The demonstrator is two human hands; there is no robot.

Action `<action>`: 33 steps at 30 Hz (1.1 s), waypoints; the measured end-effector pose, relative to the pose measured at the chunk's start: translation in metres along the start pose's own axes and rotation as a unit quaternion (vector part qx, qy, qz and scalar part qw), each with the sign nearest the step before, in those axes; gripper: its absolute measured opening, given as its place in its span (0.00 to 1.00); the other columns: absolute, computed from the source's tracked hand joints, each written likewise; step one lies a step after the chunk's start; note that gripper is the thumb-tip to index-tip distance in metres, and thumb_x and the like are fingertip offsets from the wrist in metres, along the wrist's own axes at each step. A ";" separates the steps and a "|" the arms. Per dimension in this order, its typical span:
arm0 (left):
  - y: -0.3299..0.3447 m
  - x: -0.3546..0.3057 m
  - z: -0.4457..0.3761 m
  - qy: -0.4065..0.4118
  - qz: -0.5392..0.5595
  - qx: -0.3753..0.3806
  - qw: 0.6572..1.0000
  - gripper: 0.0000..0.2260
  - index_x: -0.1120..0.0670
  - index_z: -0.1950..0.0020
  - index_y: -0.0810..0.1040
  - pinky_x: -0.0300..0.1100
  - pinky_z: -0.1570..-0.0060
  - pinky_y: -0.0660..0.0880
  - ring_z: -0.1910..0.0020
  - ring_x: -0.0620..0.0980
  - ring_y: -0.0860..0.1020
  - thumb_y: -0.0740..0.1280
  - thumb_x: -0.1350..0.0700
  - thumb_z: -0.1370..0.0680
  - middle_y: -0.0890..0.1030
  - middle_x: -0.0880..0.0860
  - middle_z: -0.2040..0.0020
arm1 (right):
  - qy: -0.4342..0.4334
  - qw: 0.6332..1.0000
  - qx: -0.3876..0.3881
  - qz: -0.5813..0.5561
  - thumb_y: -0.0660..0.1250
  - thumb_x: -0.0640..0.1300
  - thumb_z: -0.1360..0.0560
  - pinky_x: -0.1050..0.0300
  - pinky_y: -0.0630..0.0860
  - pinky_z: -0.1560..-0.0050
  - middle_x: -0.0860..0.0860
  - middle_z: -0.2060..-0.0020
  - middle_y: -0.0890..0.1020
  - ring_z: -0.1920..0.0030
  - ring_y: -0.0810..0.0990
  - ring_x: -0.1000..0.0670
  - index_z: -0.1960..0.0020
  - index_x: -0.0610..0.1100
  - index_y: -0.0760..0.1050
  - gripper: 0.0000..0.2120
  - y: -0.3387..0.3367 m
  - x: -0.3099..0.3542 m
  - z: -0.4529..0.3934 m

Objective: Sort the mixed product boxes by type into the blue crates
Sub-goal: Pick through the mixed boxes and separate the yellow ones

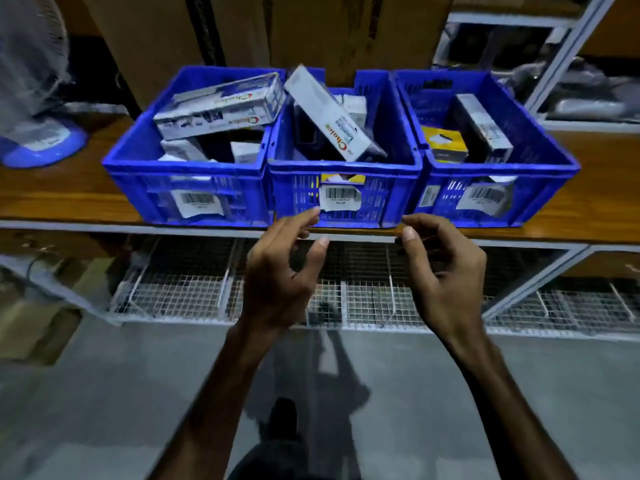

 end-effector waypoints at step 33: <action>0.281 0.032 -0.215 0.032 0.061 0.110 0.992 0.13 0.55 0.35 0.82 0.47 0.49 0.79 0.52 0.48 0.82 0.70 0.53 0.19 0.84 0.49 0.47 | 0.068 0.995 -0.051 0.052 0.67 0.45 0.17 0.49 0.81 0.58 0.52 0.56 0.86 0.56 0.85 0.50 0.44 0.45 0.82 0.07 -0.063 -0.221 -0.234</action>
Point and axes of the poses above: each hand's wrist, its own z-axis away from the middle knuckle, its own y-axis out of the palm, x = y × z, the point moved 2 cm from there along -z, towards the middle knuckle
